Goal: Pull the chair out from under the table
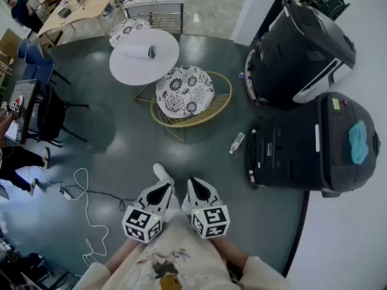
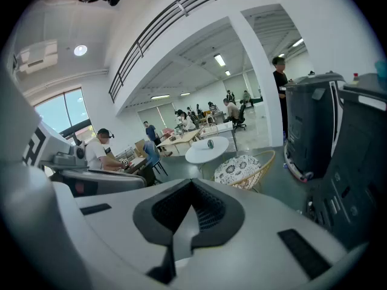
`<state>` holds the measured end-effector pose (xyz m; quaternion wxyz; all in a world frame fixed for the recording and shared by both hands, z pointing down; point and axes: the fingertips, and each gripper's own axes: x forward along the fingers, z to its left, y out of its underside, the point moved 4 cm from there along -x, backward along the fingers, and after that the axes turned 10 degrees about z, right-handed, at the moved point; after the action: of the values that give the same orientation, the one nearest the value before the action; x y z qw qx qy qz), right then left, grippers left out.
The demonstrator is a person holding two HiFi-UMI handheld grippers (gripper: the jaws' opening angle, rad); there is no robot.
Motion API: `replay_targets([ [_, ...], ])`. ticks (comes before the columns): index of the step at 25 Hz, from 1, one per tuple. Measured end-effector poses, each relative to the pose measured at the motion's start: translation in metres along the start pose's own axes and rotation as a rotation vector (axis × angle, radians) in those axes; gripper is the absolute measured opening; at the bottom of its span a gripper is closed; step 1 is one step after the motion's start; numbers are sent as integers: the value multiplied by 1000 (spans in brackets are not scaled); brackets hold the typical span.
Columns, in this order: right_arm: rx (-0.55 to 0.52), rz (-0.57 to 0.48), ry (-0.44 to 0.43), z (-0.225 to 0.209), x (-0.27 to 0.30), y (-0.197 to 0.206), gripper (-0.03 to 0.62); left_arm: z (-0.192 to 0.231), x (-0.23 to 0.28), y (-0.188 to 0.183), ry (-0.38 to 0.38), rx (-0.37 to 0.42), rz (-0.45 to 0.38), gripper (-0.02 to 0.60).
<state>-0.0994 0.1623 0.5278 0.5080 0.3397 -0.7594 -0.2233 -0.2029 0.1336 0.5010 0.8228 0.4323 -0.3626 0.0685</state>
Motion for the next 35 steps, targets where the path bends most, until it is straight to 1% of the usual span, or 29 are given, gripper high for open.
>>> replay_targets([
  [3, 2, 3, -21, -16, -10, 18, 8, -26, 19, 14, -4, 31, 21, 2],
  [6, -4, 7, -38, -22, -22, 27, 8, -37, 22, 20, -20, 17, 22, 2],
  [9, -9, 2, -49, -18, -30, 28, 8, -39, 17, 20, -23, 17, 29, 2],
  [14, 3, -21, -41, -8, -27, 17, 9, -35, 8, 5, 5, 57, 16, 2],
  [15, -9, -26, -35, -4, -26, 13, 9, -33, 4, 3, 10, 63, 11, 2],
  [18, -54, -44, 4, 3, -17, 1, 9, -17, -2, -1, 13, 62, -12, 2],
  [20, -52, -42, 12, 8, -6, -5, 9, 0, -9, -5, 9, 51, -41, 2],
  [22, -50, -37, 13, 15, 7, -13, 9, 17, -16, -8, 23, 9, -67, 2],
  [24, -61, -31, 18, 24, 22, -21, 9, 38, -19, -7, 43, -57, -90, 2],
  [25, -75, -28, 23, 30, 28, -24, 9, 49, -21, -8, 38, -81, -107, 2],
  [27, -112, -9, 39, 40, 36, -23, 9, 66, -25, -10, 7, -107, -148, 2],
  [29, -140, 23, 63, 41, 36, -15, 9, 73, -23, -12, 3, -118, -163, 2],
  [31, -154, 41, 59, 39, 44, -18, 9, 80, -20, -19, 7, -112, -157, 2],
  [35, -183, 23, 14, 26, 70, -52, 9, 93, -12, -36, -34, -113, -161, 2],
])
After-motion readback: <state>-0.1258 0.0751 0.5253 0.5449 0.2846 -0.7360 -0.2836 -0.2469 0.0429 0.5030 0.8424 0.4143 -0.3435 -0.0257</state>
